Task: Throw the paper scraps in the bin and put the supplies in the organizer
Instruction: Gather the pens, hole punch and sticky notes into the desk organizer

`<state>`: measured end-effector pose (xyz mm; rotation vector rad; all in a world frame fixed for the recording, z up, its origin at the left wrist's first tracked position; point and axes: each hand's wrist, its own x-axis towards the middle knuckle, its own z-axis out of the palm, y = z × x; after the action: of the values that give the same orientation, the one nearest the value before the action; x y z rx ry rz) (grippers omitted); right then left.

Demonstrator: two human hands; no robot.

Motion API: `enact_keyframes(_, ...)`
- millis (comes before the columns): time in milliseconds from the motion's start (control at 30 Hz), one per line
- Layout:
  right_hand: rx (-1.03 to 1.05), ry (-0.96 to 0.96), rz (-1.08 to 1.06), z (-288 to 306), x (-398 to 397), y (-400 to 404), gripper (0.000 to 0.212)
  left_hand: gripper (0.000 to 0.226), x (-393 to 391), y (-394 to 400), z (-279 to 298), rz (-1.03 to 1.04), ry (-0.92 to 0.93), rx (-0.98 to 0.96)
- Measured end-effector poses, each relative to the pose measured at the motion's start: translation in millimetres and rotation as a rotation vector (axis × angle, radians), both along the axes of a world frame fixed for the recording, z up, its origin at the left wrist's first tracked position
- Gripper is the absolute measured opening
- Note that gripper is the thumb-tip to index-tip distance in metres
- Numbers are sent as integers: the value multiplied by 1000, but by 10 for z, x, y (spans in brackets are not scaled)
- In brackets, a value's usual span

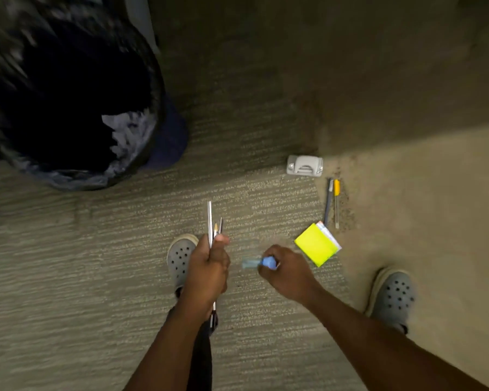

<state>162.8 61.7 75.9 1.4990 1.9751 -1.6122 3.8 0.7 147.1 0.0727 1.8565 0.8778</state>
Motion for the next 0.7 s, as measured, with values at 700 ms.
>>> enact_keyframes(700,-30,256,-321,5515,-1296,1199,7,21,-1113,986,4785,375,-583,441)
